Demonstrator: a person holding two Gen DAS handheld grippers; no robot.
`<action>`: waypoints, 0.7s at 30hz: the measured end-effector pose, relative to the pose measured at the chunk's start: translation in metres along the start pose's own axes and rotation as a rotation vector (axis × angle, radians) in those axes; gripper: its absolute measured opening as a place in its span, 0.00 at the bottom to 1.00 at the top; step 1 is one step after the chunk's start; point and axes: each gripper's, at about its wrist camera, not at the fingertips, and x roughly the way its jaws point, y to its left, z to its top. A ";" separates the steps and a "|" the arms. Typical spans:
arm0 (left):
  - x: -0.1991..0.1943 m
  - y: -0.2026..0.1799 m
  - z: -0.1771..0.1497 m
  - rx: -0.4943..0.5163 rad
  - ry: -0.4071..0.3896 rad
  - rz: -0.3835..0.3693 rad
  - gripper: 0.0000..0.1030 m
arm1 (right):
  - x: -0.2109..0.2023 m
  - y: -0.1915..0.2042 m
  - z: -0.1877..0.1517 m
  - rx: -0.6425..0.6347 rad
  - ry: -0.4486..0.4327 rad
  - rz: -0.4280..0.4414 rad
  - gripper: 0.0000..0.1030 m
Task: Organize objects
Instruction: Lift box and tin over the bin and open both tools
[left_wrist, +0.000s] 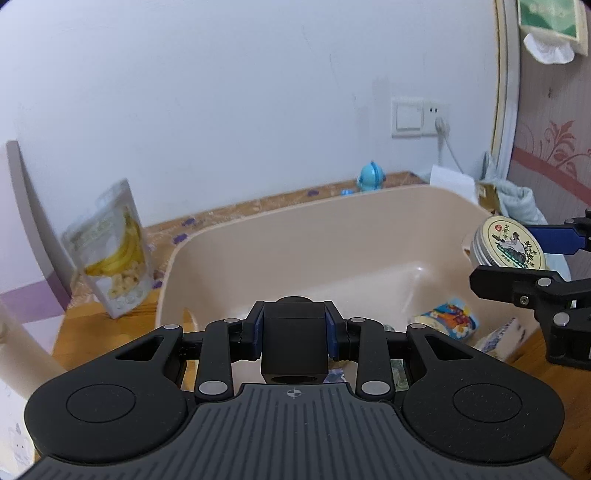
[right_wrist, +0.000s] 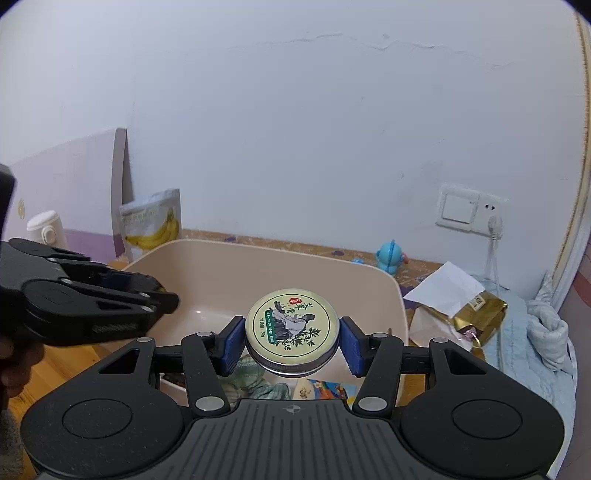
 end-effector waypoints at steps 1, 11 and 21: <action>0.005 -0.001 0.000 0.001 0.007 0.002 0.31 | 0.004 0.001 0.001 -0.005 0.009 -0.001 0.50; 0.040 -0.002 -0.004 0.007 0.098 0.015 0.31 | 0.039 0.005 -0.002 -0.038 0.111 -0.014 0.50; 0.042 0.001 -0.001 -0.011 0.141 0.004 0.32 | 0.056 0.000 -0.012 -0.011 0.185 -0.004 0.50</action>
